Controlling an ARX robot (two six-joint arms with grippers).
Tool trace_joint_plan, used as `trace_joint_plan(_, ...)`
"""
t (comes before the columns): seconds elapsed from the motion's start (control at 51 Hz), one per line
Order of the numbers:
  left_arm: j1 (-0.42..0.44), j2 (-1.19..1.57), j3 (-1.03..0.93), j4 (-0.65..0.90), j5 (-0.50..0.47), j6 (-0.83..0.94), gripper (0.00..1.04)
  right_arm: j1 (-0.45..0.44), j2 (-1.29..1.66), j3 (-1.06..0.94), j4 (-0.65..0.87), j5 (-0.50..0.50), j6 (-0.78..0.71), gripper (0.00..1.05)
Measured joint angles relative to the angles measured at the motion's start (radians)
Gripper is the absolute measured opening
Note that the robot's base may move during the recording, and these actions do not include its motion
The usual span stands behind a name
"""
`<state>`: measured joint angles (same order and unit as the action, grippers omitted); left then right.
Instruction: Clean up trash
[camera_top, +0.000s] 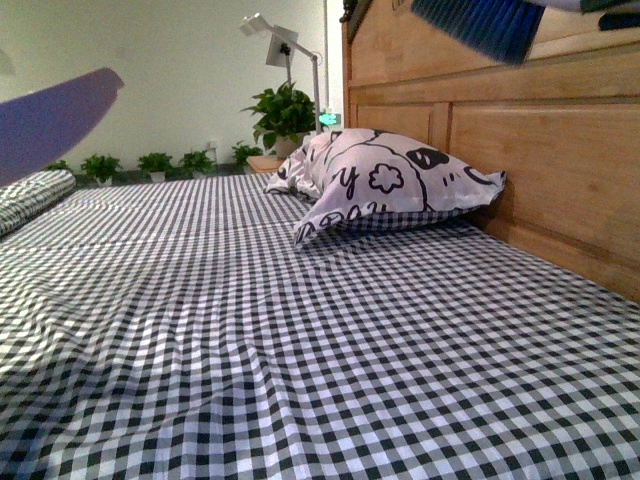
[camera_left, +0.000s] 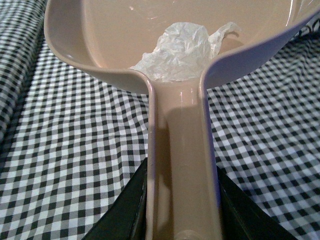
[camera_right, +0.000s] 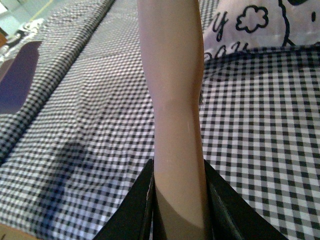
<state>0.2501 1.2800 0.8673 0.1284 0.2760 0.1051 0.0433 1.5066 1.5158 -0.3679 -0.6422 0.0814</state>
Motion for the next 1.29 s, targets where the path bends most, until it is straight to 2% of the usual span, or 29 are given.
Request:
trace_joint_plan(0.196,-0.076,-0.206,0.0,-0.085,-0.162,-0.065,0.28,-0.071,-0.22,-0.056,0.009,-0.089,0.106,0.22)
trace_joint_plan(0.392,-0.202,-0.42,-0.038,-0.166,-0.33,-0.049,0.28,-0.086,-0.388,-0.126,0.06,-0.079,0.211,0.22)
trace_joint_plan(0.451,-0.239,-0.481,-0.051,-0.185,-0.368,-0.032,0.28,-0.073,-0.444,-0.162,0.075,-0.036,0.232,0.22)
trace_joint_plan(0.705,-0.348,-0.644,-0.085,-0.257,-0.51,-0.026,0.28,0.089,-0.615,-0.257,0.101,0.318,0.245,0.22)
trace_joint_plan(0.862,-0.47,-0.72,-0.132,-0.268,-0.626,-0.001,0.28,0.178,-0.684,-0.289,0.105,0.52,0.233,0.22)
trace_joint_plan(1.136,-0.668,-0.816,-0.183,-0.267,-0.86,0.023,0.28,0.243,-0.782,-0.35,0.079,0.656,0.217,0.22)
trace_joint_plan(1.293,-0.707,-0.821,-0.202,-0.239,-0.921,0.028,0.28,0.255,-0.811,-0.372,0.087,0.685,0.187,0.22)
